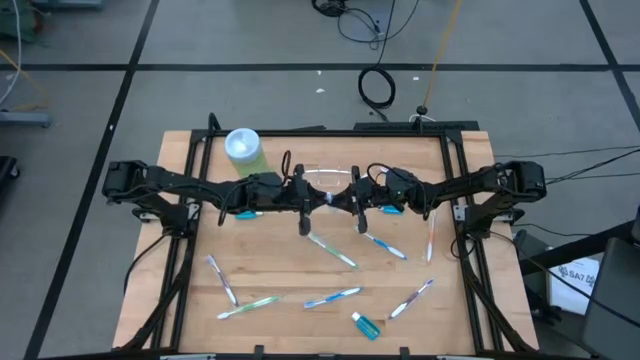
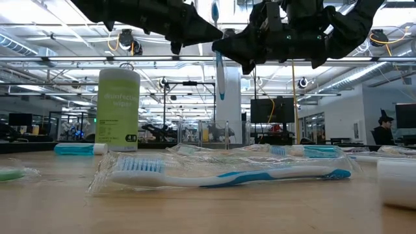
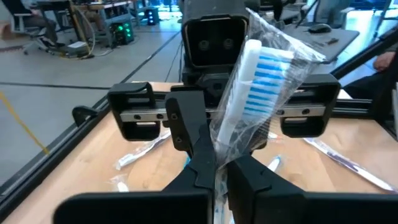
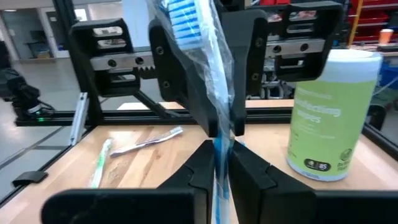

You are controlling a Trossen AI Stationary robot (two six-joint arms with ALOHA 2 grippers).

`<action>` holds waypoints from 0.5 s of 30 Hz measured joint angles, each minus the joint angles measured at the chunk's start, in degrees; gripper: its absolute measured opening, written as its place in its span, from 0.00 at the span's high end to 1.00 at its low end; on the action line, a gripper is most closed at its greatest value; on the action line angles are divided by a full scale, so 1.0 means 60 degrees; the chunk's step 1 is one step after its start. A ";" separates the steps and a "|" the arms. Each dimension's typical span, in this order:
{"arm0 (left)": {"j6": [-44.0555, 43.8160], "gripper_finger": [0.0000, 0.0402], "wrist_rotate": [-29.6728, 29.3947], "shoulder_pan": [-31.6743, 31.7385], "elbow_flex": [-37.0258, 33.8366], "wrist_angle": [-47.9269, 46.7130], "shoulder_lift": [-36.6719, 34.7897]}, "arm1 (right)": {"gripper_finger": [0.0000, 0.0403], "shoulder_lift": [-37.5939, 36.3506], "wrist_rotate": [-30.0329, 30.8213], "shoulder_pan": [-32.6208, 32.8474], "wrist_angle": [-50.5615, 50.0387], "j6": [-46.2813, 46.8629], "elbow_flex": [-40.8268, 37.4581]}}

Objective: Pick & Place toothbrushing station
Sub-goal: Put the blue left toothbrush into the transparent organizer

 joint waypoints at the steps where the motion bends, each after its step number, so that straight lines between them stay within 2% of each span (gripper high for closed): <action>1: 0.0002 0.93 -0.0079 0.0007 0.0003 -0.0020 0.0000 | 0.91 0.0000 0.0244 0.0005 -0.0005 0.0012 0.0000; 5: -0.0131 0.91 -0.0532 0.0008 0.0000 -0.0173 0.0000 | 0.82 0.0000 0.0484 0.0001 -0.0132 0.0103 0.0000; 11: -0.0569 0.98 -0.1565 0.0008 0.0000 -0.0421 0.0000 | 0.69 0.0000 0.0659 -0.0037 -0.0485 0.0103 0.0000; 15: -0.0758 0.94 -0.2461 0.0014 0.0000 -0.0587 -0.0160 | 0.62 0.0000 0.1278 -0.0075 -0.0783 0.0107 0.0004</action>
